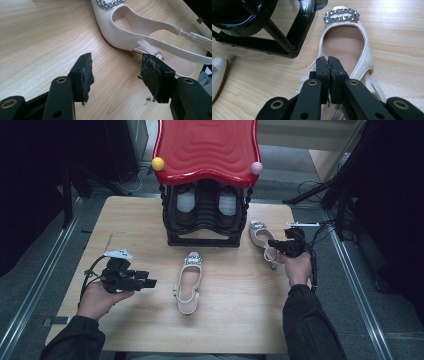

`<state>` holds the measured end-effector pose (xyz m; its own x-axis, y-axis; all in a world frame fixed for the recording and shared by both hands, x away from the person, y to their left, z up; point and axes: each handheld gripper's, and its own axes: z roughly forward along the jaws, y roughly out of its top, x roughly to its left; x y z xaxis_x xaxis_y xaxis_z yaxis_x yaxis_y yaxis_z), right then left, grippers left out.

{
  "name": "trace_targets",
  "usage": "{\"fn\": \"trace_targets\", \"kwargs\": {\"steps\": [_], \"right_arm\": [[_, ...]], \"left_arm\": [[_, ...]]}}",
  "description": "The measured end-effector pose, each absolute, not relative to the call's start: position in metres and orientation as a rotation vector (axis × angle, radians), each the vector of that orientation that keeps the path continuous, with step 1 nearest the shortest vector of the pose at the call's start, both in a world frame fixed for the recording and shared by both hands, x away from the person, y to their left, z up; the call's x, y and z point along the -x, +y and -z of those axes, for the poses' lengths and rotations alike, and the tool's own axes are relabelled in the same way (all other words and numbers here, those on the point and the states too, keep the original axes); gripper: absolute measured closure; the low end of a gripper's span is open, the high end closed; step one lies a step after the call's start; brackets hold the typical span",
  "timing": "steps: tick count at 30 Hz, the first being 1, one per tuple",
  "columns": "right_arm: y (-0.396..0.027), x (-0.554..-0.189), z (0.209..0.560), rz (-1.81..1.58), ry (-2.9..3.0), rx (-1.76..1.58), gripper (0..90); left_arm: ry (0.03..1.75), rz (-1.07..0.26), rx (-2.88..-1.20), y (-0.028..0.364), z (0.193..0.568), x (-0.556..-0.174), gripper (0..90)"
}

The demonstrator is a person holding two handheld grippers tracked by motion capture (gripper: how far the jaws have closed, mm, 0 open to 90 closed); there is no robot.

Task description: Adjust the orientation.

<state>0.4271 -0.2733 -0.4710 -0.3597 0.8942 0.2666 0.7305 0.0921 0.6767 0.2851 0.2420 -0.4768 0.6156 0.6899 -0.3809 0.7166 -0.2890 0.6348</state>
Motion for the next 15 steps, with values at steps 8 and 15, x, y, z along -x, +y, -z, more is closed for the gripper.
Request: {"fn": "trace_targets", "kwargs": {"steps": [8, 15], "right_arm": [[-0.266, -0.427, 0.471, -1.127, 2.177, -1.632, 90.0], [-0.264, -0.428, 0.47, -1.116, 2.157, -1.63, 88.6]], "left_arm": [[1.104, 0.045, -2.028, 0.242, 0.477, -0.285, 43.5], [1.104, 0.04, -2.028, 0.243, 0.477, -0.285, 43.5]]}}
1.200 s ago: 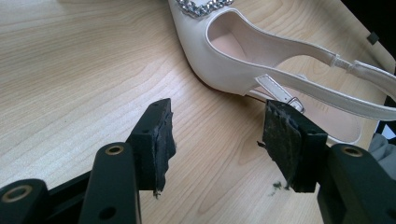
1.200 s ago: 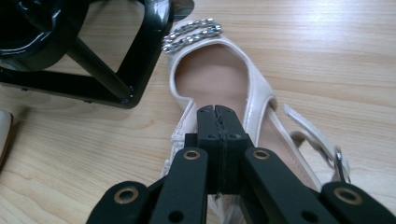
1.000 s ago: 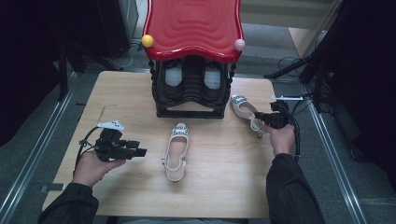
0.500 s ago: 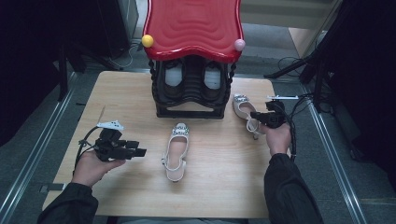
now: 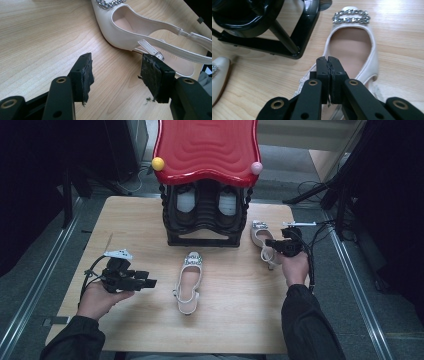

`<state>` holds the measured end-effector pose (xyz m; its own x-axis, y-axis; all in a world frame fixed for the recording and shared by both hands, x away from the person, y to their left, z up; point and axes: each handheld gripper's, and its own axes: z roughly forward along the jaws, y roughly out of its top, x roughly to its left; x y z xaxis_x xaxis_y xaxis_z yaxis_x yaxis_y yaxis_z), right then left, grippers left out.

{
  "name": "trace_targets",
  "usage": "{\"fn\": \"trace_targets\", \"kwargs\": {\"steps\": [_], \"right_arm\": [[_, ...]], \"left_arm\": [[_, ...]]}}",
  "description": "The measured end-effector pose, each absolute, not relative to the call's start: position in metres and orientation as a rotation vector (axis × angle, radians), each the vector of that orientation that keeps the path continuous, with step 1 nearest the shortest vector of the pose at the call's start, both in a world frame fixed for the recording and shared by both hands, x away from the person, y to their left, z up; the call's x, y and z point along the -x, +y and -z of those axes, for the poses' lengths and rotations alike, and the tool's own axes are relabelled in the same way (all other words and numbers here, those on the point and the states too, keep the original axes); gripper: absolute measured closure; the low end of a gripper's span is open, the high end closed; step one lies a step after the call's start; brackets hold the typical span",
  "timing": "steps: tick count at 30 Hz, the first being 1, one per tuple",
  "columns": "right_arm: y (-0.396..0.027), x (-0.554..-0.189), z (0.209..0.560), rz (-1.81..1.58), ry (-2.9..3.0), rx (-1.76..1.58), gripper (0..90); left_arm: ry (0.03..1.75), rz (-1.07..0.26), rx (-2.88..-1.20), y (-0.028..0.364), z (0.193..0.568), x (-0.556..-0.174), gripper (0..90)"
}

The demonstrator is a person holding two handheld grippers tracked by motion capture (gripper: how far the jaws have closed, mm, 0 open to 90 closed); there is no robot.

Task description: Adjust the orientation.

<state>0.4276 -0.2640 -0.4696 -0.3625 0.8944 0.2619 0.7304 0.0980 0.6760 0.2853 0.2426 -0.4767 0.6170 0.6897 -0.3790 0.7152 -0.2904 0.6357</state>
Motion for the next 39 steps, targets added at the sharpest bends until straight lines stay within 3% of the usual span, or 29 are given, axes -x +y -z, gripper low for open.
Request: {"fn": "trace_targets", "kwargs": {"steps": [15, 28, 39], "right_arm": [[-0.263, -0.428, 0.455, -1.168, 2.123, -1.579, 71.2], [-0.254, -0.442, 0.479, -1.103, 2.171, -1.603, 71.3], [-0.25, -0.449, 0.49, -1.063, 2.183, -1.631, 76.7]], "left_arm": [[1.131, 0.043, -2.018, 0.246, 0.477, -0.281, 42.0], [1.155, 0.024, -1.995, 0.251, 0.478, -0.276, 40.0], [1.166, 0.015, -1.99, 0.255, 0.479, -0.273, 40.0]]}}
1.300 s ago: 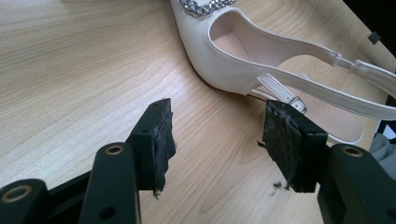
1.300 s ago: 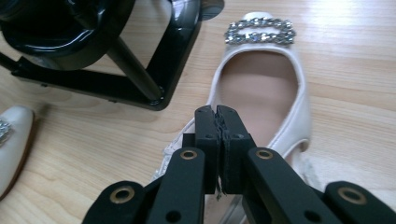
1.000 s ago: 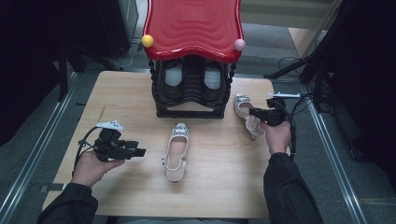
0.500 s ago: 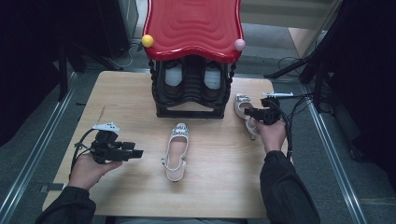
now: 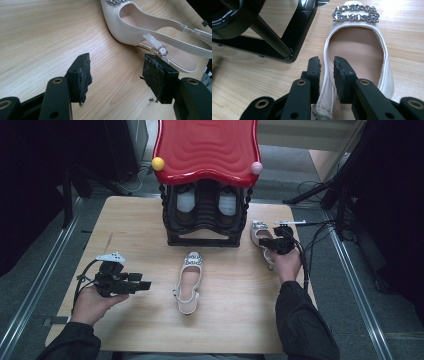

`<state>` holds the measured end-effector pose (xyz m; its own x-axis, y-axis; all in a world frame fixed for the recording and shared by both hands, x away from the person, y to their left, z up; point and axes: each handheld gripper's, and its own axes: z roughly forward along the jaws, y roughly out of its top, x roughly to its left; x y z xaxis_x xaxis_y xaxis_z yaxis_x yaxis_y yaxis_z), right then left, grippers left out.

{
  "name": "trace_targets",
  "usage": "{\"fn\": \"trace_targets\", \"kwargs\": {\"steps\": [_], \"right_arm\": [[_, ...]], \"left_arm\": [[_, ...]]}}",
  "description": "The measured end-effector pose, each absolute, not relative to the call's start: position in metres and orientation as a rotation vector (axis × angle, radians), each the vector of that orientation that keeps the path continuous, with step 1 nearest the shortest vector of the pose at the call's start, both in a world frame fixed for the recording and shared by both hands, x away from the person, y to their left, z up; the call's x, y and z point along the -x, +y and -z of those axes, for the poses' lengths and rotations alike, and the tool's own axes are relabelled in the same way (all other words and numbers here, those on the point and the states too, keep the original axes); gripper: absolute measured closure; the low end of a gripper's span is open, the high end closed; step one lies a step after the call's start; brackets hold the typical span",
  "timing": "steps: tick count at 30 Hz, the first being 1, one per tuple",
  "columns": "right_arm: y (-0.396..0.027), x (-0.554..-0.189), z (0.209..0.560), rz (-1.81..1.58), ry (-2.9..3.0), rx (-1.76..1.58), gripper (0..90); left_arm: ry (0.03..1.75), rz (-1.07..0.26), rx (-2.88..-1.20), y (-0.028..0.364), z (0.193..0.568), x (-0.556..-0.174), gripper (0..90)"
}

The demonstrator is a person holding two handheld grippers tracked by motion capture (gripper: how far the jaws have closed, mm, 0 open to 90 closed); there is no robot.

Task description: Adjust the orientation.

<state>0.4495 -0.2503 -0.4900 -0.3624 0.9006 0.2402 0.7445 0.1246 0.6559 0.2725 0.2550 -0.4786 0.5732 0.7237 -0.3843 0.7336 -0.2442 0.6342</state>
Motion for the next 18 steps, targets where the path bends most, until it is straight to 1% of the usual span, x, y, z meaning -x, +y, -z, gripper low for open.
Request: {"fn": "trace_targets", "kwargs": {"steps": [3, 5, 8, 18], "right_arm": [[-0.2492, -0.4505, 0.4907, -1.042, 2.194, -1.63, 78.8], [-0.2476, -0.4512, 0.491, -1.01, 2.214, -1.614, 83.4], [-0.2474, -0.4519, 0.4907, -1.003, 2.223, -1.615, 86.8], [-0.2563, -0.4501, 0.4826, -1.032, 2.183, -1.636, 88.2]], "left_arm": [[1.164, 0.014, -1.99, 0.2546, 0.4785, -0.2716, 40.0], [1.163, 0.014, -1.992, 0.2543, 0.4787, -0.2716, 40.0], [1.156, 0.002, -1.99, 0.2534, 0.4777, -0.2709, 40.0], [1.159, 0.004, -1.989, 0.2539, 0.4782, -0.272, 39.5]]}}
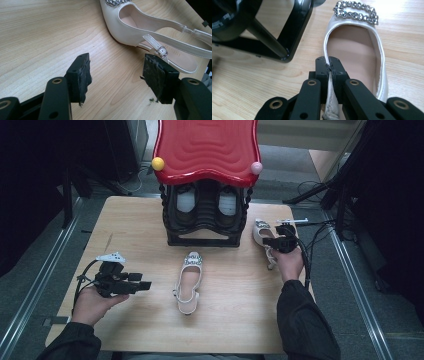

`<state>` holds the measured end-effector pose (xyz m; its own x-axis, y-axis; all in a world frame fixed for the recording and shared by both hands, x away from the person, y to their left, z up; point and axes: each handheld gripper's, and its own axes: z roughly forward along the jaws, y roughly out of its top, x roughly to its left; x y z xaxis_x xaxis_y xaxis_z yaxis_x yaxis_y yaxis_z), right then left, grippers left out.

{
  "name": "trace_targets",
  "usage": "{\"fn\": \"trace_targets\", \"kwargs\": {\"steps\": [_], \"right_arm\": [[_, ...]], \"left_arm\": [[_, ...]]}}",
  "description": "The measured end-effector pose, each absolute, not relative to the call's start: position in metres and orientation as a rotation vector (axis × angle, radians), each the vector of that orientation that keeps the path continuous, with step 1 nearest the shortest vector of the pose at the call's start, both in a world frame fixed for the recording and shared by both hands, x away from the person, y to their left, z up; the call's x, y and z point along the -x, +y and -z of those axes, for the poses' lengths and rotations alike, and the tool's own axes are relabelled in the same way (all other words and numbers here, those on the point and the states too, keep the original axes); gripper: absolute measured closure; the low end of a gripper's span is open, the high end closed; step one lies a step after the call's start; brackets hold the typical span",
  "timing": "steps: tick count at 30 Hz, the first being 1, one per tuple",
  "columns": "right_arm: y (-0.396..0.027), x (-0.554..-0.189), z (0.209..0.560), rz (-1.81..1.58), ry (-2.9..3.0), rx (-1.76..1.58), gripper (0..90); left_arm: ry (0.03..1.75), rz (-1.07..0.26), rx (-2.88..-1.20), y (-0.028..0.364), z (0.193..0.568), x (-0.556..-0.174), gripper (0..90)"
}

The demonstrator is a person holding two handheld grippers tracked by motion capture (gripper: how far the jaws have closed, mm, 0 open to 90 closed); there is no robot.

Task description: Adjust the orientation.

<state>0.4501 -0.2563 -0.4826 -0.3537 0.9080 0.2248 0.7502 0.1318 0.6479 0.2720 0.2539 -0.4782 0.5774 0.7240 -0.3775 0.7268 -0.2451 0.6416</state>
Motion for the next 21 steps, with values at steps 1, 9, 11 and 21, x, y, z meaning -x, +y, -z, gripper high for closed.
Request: {"fn": "trace_targets", "kwargs": {"steps": [1, 9, 11, 21], "right_arm": [[-0.258, -0.45, 0.481, -1.044, 2.169, -1.647, 88.2], [-0.267, -0.442, 0.468, -1.16, 2.132, -1.682, 88.2], [-0.267, -0.439, 0.465, -1.185, 2.137, -1.687, 88.2], [-0.261, -0.42, 0.455, -1.217, 2.157, -1.666, 88.2]], "left_arm": [[1.157, 0.005, -1.99, 0.254, 0.478, -0.272, 39.5], [1.158, 0.006, -1.986, 0.252, 0.478, -0.273, 39.2], [1.152, 0.011, -1.988, 0.252, 0.478, -0.274, 38.9], [1.126, 0.029, -1.99, 0.248, 0.477, -0.28, 37.6]]}}
